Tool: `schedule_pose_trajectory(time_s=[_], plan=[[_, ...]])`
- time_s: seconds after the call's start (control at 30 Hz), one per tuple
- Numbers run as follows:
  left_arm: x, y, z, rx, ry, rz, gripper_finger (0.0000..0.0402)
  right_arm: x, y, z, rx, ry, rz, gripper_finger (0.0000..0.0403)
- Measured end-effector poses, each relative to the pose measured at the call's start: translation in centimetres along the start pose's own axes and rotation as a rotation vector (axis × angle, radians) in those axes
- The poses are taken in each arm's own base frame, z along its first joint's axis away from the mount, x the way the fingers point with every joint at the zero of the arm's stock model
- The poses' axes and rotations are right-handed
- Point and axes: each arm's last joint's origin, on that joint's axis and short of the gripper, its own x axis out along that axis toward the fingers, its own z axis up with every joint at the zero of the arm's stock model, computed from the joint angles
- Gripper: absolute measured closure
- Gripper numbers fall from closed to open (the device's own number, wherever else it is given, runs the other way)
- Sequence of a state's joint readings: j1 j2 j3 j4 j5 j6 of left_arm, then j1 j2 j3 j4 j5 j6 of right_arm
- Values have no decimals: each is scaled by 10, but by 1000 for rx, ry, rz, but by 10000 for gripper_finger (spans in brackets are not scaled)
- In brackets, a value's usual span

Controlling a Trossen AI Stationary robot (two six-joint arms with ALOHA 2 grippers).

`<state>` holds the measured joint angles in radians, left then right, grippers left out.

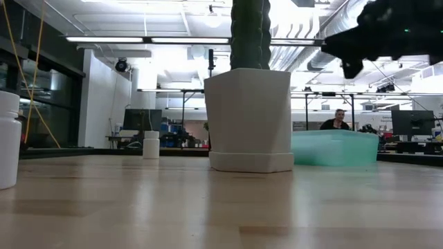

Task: Pick and place pill bottles into a basket
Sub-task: Put the white medicine bottle into the blue bin

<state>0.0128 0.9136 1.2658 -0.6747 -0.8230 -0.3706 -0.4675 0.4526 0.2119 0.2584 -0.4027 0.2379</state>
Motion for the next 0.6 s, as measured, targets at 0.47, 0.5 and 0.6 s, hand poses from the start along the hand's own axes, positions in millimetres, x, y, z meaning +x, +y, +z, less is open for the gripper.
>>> schedule_pose_trajectory(time_s=[0.47,0.5,0.6], plan=[[32,-28,-30,265,146,-57,147,-22,-5,-42,96,18,-154,368],[36,-32,-34,307,159,-58,147,-22,-5,-42,96,17,-163,371],[47,-41,-43,426,200,-55,147,-22,-5,-41,96,4,-171,376]])
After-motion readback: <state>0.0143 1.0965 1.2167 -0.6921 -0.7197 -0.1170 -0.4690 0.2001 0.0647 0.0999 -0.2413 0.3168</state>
